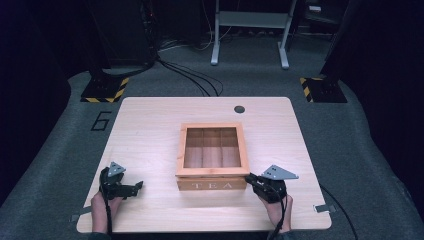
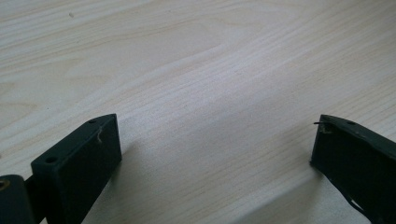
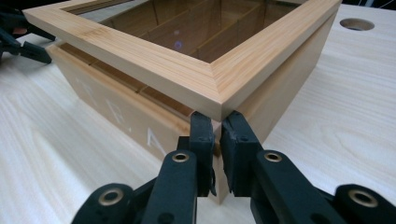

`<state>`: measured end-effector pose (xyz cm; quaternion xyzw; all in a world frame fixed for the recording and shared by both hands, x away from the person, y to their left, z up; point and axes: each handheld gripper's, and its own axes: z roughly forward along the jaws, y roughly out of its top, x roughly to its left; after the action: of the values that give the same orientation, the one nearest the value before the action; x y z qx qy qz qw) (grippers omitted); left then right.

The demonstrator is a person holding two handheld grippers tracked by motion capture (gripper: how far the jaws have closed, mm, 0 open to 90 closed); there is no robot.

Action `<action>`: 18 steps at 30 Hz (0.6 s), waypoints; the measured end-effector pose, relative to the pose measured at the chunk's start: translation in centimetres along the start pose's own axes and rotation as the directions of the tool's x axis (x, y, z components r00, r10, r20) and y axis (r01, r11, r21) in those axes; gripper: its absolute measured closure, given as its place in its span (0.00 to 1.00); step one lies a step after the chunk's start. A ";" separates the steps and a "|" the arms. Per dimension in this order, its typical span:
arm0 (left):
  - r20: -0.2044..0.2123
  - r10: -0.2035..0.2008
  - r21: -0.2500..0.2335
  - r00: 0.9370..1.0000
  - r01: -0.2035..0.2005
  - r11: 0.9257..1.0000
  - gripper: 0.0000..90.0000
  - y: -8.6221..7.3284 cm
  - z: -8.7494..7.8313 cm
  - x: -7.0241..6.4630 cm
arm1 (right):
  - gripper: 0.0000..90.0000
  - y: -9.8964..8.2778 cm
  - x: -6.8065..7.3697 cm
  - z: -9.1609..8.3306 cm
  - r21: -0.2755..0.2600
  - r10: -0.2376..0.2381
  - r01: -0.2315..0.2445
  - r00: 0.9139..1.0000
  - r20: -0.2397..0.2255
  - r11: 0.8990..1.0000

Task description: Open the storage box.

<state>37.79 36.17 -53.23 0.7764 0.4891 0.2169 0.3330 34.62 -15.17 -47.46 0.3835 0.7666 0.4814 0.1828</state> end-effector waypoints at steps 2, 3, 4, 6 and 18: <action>0.000 0.000 -0.001 1.000 0.000 1.000 0.01 0.0 0.0 0.0 | 0.91 -0.3 0.0 -0.3 0.033 -0.016 0.016 1.000 0.007 0.999; 0.000 0.000 0.000 1.000 0.000 1.000 0.01 0.0 0.0 0.0 | 0.89 -0.6 0.0 -0.3 0.064 -0.019 0.018 1.000 0.011 0.998; 0.000 0.001 -0.001 1.000 -0.001 1.000 0.01 0.0 0.0 0.0 | 0.89 -1.1 0.1 -0.2 0.082 -0.027 0.025 0.999 0.018 0.996; 0.000 0.001 -0.001 1.000 -0.001 1.000 0.01 0.0 0.0 0.0 | 0.85 -1.9 0.0 -0.3 0.086 -0.012 0.012 1.000 0.004 0.996; -0.001 0.001 -0.002 1.000 -0.001 1.000 0.01 0.0 0.0 0.0 | 0.30 -6.8 -3.3 -2.9 0.160 0.066 -0.101 0.976 0.208 0.982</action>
<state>37.79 36.16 -53.24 0.7762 0.4888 0.2177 0.3335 32.07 -21.05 -52.38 0.4764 0.7656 0.3803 0.2057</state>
